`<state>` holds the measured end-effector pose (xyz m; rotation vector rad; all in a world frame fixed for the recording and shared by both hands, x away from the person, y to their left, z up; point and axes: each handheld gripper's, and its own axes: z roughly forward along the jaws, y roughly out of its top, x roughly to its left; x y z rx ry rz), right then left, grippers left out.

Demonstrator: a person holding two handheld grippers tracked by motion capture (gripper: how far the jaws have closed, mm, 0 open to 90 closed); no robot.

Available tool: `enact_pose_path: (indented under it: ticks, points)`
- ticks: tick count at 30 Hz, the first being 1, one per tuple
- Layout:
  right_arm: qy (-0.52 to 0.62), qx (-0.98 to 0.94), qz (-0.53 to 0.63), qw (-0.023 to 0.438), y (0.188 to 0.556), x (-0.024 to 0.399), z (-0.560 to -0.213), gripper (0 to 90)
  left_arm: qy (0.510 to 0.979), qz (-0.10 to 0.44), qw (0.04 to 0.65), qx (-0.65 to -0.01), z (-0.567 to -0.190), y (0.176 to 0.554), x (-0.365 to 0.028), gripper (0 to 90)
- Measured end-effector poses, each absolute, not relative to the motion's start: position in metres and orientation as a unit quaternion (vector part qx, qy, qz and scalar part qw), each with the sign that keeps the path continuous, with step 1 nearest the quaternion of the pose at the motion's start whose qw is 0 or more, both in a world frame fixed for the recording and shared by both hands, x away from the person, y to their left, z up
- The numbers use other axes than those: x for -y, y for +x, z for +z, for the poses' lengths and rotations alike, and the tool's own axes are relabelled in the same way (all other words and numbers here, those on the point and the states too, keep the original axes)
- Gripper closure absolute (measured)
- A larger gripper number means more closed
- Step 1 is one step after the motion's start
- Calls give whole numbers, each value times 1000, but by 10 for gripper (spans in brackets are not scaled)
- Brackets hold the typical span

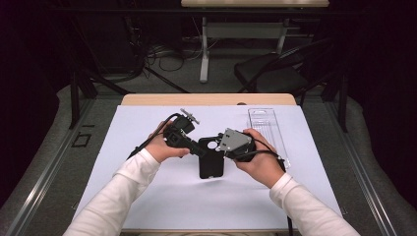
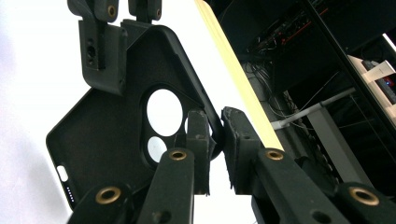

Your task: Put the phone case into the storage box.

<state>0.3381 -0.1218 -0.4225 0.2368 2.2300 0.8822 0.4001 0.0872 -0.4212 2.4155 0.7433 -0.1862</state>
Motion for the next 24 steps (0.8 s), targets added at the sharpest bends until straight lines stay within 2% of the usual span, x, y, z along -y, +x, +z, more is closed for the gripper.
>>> enact_pose_path:
  ticks: [10,14,24]
  points:
    - [90,-865,341,358,340,126,-421,815,902,-53,336,-267,-424,397,-93,521]
    - [91,-862,344,360,340,128,-420,815,898,-53,344,-268,-425,397,-96,519]
    - [86,-859,349,363,343,133,-418,815,891,-10,369,-263,-426,391,-103,432]
